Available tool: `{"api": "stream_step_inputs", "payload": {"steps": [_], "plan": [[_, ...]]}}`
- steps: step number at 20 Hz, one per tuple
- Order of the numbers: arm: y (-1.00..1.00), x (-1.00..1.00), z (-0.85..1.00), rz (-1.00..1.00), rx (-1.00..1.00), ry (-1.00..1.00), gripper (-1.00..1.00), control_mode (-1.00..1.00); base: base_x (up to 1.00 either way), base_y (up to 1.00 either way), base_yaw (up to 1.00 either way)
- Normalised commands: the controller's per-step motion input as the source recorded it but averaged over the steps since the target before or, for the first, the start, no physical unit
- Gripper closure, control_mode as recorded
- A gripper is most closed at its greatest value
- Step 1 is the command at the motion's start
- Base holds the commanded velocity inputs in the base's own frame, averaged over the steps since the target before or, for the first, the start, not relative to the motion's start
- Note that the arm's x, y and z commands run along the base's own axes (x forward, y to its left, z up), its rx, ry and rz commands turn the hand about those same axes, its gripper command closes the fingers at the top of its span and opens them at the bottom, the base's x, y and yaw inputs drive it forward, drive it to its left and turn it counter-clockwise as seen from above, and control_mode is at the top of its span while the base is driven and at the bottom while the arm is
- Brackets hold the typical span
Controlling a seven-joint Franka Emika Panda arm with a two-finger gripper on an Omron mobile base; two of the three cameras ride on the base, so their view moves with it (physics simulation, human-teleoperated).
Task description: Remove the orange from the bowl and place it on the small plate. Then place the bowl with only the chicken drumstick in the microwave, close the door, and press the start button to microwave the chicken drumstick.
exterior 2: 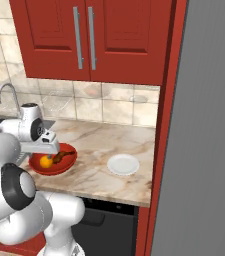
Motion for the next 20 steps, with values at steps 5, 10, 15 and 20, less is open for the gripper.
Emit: {"api": "stream_step_inputs", "payload": {"steps": [5,10,15,20], "plan": [[-0.08,0.09,-0.14,0.0,0.0,0.01,-1.0,-1.0,0.0,0.0,0.0],[-0.03,0.09,-0.16,0.0,0.0,0.0,-1.0,-1.0,0.0,0.0,0.0],[0.0,0.14,-0.11,0.0,0.0,0.0,-1.0,-1.0,0.0,0.0,0.0],[0.01,0.26,-0.03,-0.03,0.0,0.0,-1.0,-1.0,0.0,0.0,0.0]]}}
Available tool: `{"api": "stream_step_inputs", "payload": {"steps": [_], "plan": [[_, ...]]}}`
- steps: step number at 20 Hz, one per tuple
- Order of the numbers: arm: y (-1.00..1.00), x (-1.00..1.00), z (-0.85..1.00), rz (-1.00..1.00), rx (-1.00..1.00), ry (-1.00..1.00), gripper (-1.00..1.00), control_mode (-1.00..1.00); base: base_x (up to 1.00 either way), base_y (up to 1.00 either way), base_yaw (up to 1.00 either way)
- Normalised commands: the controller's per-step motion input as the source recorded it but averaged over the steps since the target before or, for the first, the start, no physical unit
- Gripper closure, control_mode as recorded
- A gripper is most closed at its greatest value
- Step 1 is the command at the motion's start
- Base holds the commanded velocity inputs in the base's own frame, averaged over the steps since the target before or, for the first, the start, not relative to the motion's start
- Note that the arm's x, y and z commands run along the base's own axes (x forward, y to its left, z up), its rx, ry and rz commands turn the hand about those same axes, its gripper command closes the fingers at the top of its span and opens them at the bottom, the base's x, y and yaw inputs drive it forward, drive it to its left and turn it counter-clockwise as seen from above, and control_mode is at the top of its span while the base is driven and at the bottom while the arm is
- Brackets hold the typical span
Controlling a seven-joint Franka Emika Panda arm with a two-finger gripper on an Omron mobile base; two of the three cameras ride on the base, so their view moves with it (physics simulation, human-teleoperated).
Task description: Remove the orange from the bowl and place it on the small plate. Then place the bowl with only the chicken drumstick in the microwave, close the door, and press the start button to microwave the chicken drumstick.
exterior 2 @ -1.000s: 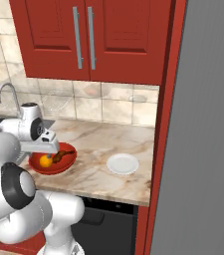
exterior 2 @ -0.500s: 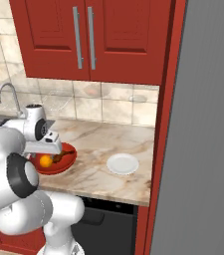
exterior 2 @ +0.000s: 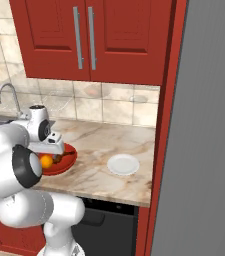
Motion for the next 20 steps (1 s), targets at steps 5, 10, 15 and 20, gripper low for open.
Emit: {"api": "stream_step_inputs", "payload": {"steps": [5,10,15,20], "plan": [[0.0,-0.09,-0.18,-0.01,0.0,0.0,-1.0,-1.0,0.0,0.0,0.0],[0.0,-0.25,-0.13,0.0,0.0,0.0,-1.0,-1.0,0.0,0.0,0.0],[0.0,-0.02,-0.11,0.0,0.0,0.0,-1.0,-1.0,0.0,0.0,0.0],[0.0,0.0,-0.11,0.0,0.0,0.0,-1.0,-1.0,0.0,0.0,0.0]]}}
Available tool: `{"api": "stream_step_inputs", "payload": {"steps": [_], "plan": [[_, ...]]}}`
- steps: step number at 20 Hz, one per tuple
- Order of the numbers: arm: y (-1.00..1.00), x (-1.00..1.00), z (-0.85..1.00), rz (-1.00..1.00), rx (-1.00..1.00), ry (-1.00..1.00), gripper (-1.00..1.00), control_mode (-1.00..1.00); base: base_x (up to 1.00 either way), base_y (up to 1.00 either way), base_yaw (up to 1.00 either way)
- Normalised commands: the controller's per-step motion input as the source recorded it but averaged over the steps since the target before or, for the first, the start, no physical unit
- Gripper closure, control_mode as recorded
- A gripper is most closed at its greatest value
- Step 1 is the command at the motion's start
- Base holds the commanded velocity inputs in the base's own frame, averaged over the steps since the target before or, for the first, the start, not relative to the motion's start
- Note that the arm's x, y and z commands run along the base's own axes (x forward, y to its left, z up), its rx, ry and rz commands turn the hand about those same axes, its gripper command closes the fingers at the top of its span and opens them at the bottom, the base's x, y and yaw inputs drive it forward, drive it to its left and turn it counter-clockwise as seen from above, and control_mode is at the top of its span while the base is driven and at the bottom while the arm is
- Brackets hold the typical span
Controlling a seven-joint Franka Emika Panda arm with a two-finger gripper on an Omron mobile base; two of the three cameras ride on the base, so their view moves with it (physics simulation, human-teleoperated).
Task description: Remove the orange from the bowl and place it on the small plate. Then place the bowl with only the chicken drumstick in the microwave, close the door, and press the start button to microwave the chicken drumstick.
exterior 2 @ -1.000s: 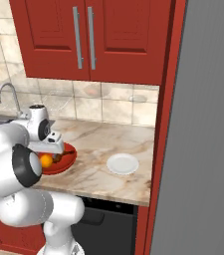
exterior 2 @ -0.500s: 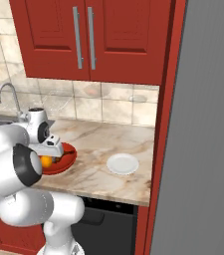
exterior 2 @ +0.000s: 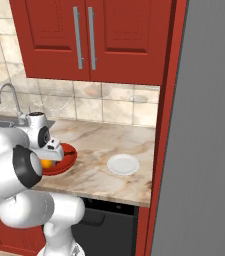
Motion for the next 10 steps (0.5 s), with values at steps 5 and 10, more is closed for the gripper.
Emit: {"api": "stream_step_inputs", "payload": {"steps": [5,10], "plan": [[0.0,0.0,-0.13,0.0,0.0,0.0,-1.0,-1.0,0.0,0.0,0.0],[0.03,0.03,-0.11,0.0,0.0,0.0,-1.0,-1.0,0.0,0.0,0.0]]}}
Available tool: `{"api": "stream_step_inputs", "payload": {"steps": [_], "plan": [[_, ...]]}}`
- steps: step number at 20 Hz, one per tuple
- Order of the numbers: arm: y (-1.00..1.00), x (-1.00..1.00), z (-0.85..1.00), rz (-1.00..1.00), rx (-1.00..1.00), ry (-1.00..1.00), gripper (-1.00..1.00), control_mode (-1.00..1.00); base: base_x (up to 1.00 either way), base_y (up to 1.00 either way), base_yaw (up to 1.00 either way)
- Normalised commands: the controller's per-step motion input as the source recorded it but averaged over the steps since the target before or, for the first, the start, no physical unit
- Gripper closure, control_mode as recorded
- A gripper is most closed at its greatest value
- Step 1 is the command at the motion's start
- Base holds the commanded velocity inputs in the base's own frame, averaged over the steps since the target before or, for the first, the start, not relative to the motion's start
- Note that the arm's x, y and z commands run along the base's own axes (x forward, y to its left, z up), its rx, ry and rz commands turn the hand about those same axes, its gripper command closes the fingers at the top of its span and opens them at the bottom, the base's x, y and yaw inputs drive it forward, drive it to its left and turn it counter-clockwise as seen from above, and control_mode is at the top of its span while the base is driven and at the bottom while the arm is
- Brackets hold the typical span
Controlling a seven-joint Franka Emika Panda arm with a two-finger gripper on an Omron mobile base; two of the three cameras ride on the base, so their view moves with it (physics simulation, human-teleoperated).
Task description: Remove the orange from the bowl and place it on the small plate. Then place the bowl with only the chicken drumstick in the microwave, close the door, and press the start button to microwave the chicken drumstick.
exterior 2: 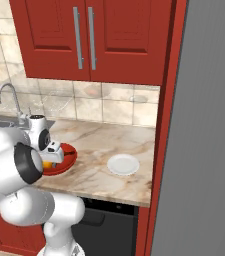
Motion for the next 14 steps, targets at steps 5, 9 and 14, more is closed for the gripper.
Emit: {"api": "stream_step_inputs", "payload": {"steps": [5,9,14], "plan": [[0.02,0.17,-0.08,0.0,0.0,0.0,-1.0,-1.0,0.0,0.0,0.0],[0.0,0.03,-0.06,0.0,0.0,0.0,1.0,-1.0,0.0,0.0,0.0],[0.01,-0.01,-0.08,0.0,0.0,0.0,1.0,-1.0,0.0,0.0,0.0]]}}
